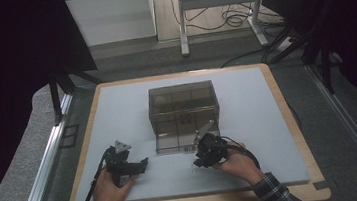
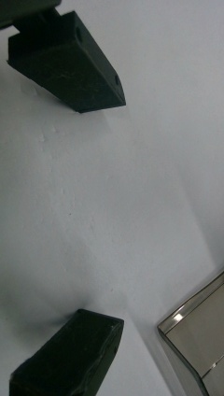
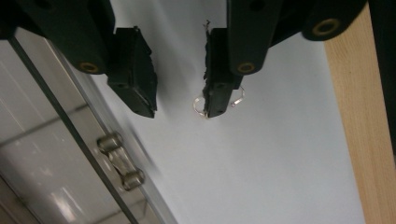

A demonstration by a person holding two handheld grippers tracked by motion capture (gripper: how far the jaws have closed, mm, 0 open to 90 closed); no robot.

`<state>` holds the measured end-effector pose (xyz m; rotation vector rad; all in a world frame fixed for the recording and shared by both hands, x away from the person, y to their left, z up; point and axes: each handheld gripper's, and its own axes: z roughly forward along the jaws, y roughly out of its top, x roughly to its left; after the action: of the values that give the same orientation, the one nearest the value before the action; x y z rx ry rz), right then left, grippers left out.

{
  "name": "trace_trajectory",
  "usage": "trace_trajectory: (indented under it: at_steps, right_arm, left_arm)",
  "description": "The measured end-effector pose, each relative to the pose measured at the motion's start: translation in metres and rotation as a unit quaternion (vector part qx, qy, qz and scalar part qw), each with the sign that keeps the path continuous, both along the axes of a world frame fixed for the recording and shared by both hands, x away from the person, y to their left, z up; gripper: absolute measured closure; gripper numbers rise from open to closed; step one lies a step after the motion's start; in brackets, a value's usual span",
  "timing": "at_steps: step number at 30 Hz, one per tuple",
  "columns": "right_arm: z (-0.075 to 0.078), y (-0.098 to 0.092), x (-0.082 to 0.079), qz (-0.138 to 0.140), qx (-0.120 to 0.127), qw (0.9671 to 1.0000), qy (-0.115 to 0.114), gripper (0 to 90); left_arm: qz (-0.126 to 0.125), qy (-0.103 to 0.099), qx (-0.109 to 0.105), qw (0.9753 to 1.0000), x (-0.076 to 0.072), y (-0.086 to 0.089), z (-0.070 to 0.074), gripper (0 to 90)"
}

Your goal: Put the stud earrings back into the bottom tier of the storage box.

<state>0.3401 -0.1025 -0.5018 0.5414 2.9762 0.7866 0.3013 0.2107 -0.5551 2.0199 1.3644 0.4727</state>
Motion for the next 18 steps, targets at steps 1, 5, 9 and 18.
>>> trace_trajectory:
  at_steps: [1, 5, 9, 18]
  right_arm:
    - [0.000, 0.002, 0.000, 0.004, -0.002, 1.0000, 0.001, 66.0]
    - [-0.003, 0.011, 0.000, 0.016, -0.013, 0.9998, 0.002, 70.2]
    - [-0.005, 0.018, -0.001, 0.025, -0.018, 0.9995, 0.002, 73.0]
    - [-0.007, 0.029, -0.003, 0.037, -0.040, 0.9985, -0.010, 77.5]
  left_arm:
    - [0.000, 0.000, 0.000, 1.0000, 0.000, 0.000, 0.000, 0.0]
    - [0.000, 0.000, 0.000, 1.0000, 0.000, 0.000, 0.000, 0.0]
    - [0.000, 0.000, 0.000, 1.0000, 0.000, 0.000, 0.000, 0.0]
    - [0.001, -0.001, -0.001, 1.0000, 0.000, 0.000, 0.000, 0.0]
